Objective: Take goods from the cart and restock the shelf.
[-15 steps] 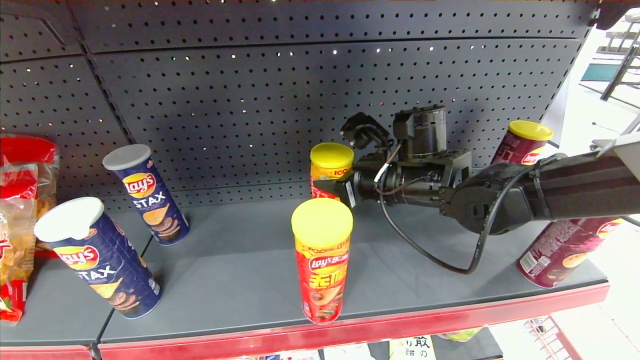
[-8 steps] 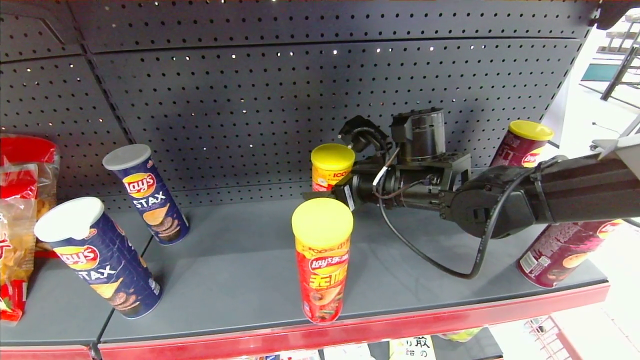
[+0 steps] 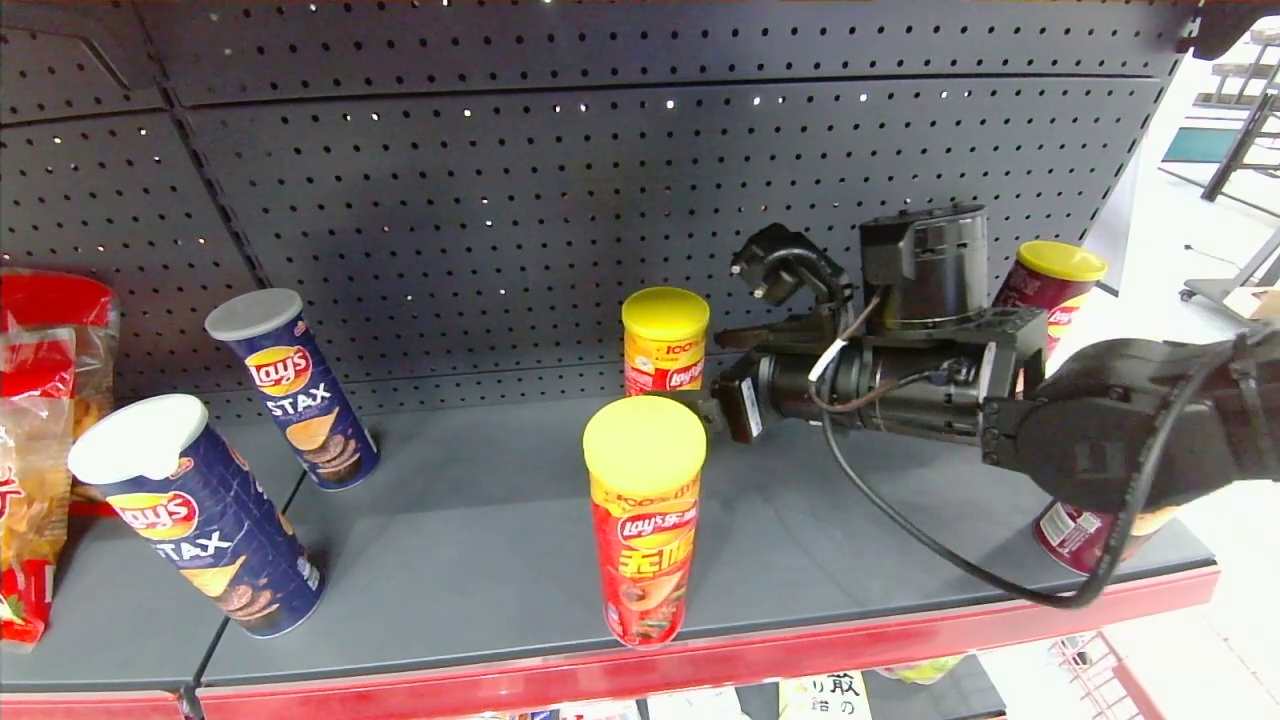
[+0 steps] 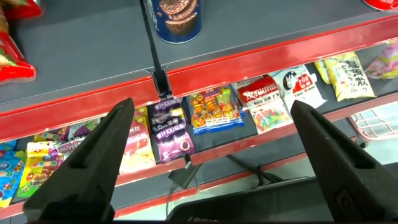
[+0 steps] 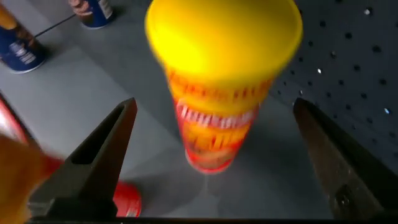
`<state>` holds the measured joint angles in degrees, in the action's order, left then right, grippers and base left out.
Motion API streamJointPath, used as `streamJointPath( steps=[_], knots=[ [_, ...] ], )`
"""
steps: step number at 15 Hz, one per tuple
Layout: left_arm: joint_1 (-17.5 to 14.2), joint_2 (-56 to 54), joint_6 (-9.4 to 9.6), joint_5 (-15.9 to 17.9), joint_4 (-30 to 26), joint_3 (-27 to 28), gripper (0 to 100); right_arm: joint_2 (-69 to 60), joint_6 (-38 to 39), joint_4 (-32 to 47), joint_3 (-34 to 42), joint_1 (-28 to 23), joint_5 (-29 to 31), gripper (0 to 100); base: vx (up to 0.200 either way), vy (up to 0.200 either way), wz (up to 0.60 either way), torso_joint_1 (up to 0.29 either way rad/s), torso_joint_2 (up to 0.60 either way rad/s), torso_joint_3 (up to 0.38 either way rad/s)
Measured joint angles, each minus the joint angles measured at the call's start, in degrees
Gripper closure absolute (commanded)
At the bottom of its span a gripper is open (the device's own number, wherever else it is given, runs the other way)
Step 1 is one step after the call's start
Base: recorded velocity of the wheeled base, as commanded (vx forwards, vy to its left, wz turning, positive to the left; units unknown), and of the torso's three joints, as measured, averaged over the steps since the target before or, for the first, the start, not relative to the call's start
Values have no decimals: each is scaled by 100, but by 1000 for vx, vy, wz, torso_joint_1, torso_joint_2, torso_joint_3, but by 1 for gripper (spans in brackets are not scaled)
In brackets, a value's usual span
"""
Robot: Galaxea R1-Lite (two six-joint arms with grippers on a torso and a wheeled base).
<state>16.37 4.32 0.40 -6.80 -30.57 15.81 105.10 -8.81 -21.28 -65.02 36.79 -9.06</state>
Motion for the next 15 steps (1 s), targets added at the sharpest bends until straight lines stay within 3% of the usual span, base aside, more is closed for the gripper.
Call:
streamJointPath(
  steps=[11,15],
  knots=[
    [33,-107,66,245,1,0,0,-1496,154,11,2008,-394,935,0,0,0,0,0,0,0],
    [33,4,699,767,358,-72,0,-2817,154,11,3339,-260,1075,0,0,0,0,0,0,0]
  ],
)
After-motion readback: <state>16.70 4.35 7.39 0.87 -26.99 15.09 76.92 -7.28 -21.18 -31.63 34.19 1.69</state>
